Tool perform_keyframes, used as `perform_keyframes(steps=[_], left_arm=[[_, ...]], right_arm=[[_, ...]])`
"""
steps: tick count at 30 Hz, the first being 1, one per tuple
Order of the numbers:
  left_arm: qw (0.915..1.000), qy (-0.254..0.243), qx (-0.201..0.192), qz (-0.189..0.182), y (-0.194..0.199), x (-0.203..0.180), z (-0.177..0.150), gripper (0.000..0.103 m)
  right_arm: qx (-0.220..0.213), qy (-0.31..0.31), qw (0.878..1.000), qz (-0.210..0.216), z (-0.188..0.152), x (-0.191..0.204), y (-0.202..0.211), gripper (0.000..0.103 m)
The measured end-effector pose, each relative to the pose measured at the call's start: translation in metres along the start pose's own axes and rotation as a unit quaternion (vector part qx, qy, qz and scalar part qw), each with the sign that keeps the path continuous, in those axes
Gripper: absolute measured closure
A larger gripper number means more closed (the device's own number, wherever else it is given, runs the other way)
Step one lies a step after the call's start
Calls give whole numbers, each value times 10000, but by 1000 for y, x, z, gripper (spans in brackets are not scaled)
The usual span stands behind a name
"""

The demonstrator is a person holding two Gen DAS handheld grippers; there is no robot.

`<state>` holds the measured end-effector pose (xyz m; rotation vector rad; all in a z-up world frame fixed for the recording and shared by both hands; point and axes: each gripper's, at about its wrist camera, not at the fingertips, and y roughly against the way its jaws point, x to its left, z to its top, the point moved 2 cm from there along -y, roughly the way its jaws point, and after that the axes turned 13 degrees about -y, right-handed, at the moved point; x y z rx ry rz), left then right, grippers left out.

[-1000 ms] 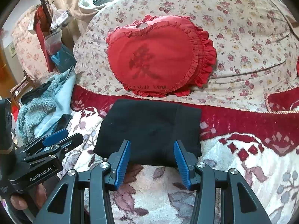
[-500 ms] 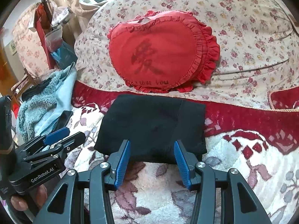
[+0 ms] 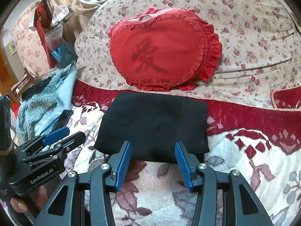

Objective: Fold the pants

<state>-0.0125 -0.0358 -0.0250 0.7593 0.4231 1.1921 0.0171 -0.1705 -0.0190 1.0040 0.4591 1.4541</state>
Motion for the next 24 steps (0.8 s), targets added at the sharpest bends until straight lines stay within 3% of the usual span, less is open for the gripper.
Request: perform_keyframes(steps=[24], left_arm=[[9999, 88, -65, 30, -4, 9, -1, 47]], right_arm=[[67, -118, 9999, -66, -2, -13, -7, 56]])
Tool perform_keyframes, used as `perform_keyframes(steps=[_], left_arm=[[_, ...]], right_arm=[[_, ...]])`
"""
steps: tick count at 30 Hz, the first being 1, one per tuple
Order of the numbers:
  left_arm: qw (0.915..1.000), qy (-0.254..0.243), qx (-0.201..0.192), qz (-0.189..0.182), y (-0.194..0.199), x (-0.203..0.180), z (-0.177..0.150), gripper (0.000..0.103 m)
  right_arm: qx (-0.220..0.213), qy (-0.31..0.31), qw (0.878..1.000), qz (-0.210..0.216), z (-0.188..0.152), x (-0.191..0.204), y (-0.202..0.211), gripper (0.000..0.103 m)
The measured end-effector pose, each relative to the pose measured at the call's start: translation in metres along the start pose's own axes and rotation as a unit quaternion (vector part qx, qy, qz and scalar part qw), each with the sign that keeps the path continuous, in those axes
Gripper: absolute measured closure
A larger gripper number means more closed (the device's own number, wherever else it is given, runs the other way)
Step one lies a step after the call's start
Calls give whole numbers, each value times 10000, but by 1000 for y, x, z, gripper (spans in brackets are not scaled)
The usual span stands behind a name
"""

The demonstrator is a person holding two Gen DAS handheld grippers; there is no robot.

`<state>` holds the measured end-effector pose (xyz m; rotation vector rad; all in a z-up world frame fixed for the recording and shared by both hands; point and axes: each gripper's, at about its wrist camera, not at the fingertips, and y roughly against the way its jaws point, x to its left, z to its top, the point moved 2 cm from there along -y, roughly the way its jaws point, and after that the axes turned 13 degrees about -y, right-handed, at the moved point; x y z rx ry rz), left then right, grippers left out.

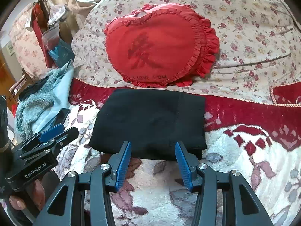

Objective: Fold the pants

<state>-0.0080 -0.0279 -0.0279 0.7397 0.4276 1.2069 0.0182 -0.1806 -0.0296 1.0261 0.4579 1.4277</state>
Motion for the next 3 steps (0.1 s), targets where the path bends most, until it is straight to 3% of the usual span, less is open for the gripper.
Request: perform_keyframes(steps=[3], left_arm=[[10000, 24, 39, -22, -3, 2, -1, 47]], right_arm=[[-19, -63, 10000, -36, 2, -7, 0, 56]])
